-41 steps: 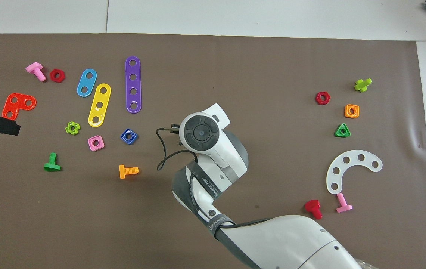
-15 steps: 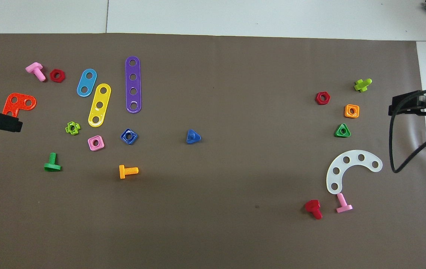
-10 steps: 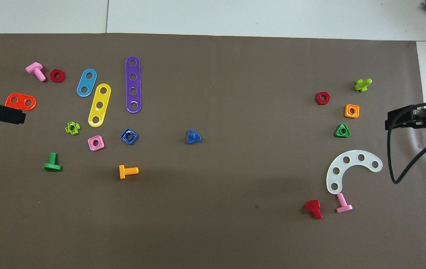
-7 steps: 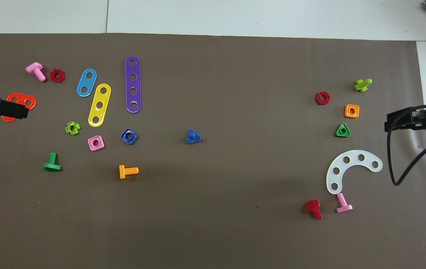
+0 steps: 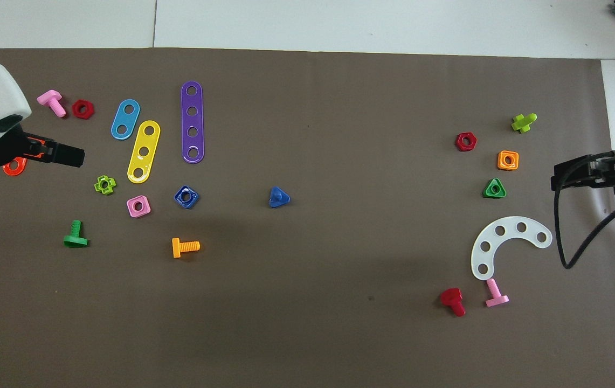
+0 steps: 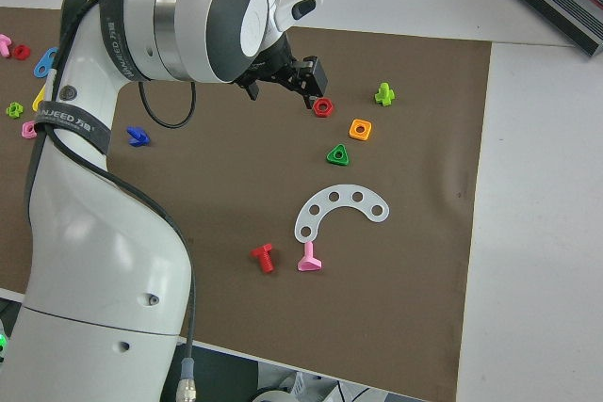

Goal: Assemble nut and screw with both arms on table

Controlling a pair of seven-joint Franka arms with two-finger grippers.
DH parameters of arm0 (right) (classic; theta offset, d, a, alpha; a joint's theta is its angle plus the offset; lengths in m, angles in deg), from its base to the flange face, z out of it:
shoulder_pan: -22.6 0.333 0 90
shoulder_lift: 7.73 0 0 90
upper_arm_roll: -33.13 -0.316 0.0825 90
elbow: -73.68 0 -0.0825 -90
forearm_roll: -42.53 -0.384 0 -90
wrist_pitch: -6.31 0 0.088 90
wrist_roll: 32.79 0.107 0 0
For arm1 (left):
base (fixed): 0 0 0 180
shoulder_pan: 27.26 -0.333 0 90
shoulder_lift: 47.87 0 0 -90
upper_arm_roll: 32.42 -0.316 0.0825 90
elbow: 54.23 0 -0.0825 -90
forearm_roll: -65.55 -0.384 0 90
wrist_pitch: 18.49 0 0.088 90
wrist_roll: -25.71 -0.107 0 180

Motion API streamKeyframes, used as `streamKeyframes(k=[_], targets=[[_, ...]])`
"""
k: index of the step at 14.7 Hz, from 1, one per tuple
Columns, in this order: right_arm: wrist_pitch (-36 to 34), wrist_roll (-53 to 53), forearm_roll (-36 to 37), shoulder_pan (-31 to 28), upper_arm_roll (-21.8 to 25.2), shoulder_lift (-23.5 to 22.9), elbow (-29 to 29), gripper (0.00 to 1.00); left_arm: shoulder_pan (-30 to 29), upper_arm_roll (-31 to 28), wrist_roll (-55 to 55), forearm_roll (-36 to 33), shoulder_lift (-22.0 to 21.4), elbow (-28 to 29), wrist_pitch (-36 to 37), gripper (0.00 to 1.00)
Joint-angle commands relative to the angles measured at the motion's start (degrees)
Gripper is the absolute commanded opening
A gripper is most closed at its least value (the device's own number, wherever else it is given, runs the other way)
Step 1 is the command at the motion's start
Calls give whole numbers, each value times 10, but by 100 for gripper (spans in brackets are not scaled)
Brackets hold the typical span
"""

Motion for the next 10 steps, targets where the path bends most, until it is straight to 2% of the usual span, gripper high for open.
streamKeyframes(k=[1,4,10], targets=[[-46,-12,-4,-11,-5,2,-30,100,27,-4,42,4,11,45,-65,100],[-56,-11,1,-6,-5,2,-33,100,36,4,55,4,14,97,-133,100],[-50,-12,15,-6,-5,8,-19,100,41,19,76,4,35,154,-243,100]])
